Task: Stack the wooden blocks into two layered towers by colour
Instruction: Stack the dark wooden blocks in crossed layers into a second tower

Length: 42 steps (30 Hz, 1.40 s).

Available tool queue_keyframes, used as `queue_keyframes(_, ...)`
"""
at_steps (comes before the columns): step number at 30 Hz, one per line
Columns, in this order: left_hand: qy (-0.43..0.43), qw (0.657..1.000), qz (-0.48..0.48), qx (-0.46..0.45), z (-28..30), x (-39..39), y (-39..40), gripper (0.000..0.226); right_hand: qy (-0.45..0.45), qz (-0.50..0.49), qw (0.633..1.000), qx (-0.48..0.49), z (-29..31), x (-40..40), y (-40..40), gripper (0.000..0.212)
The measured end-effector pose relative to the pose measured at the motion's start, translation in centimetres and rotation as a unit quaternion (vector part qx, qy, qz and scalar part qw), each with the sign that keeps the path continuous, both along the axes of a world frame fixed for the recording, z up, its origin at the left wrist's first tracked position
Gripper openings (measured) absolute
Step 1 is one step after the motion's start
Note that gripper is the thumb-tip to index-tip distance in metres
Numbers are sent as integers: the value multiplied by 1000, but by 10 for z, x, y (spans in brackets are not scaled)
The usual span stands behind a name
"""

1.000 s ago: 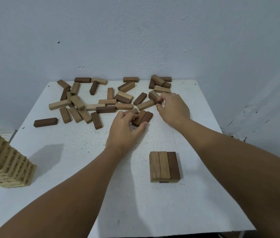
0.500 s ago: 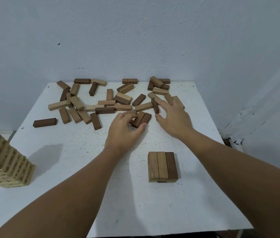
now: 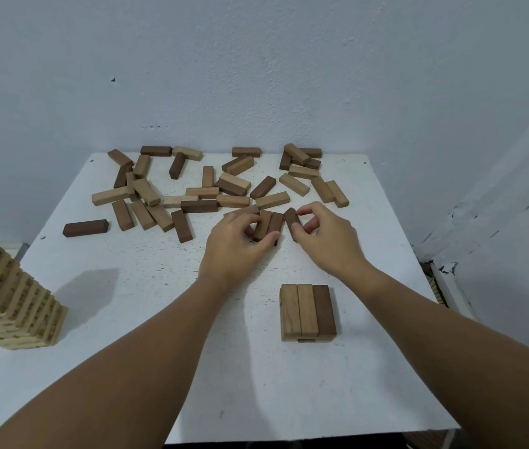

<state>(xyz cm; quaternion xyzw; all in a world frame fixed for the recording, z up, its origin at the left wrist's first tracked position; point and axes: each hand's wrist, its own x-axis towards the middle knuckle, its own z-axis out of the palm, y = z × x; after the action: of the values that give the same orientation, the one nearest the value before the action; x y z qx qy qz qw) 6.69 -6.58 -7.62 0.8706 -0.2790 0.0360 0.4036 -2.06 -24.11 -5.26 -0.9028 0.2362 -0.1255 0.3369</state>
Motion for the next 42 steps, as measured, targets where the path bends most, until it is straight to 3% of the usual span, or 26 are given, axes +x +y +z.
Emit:
queue_keyframes(7, -3, 1000, -5, -17, 7, -6, 3, 37, 21, 34, 997, 71, -4, -2, -5, 33)
queue_keyframes(14, 3, 1000, -13, -8, 5, -4, 3, 51, 16, 32, 992, 119, -6, -3, -7, 27)
queue_keyframes(19, 10, 1000, -18, -5, 3, -2, 2, 55, 24, 47, 988, 147, -7, -3, -11, 37)
queue_keyframes(25, 4, 999, -33, -11, 1, -2, 2, 68, 54, 87, 981, 164, -1, -6, -14, 55)
queue_keyframes(31, 9, 998, -33, 56, 6, -10, 0, 101, 50, 78, 979, 184, -1, -7, -14, 59)
queue_keyframes(38, -31, 997, -29, 59, 6, -13, -1, 69, 16, 64, 978, 198, -4, -8, -12, 39)
queue_keyframes(42, -9, 997, -45, 65, 7, -10, 1, 71, 0, 53, 985, 163, -5, -9, -8, 41)
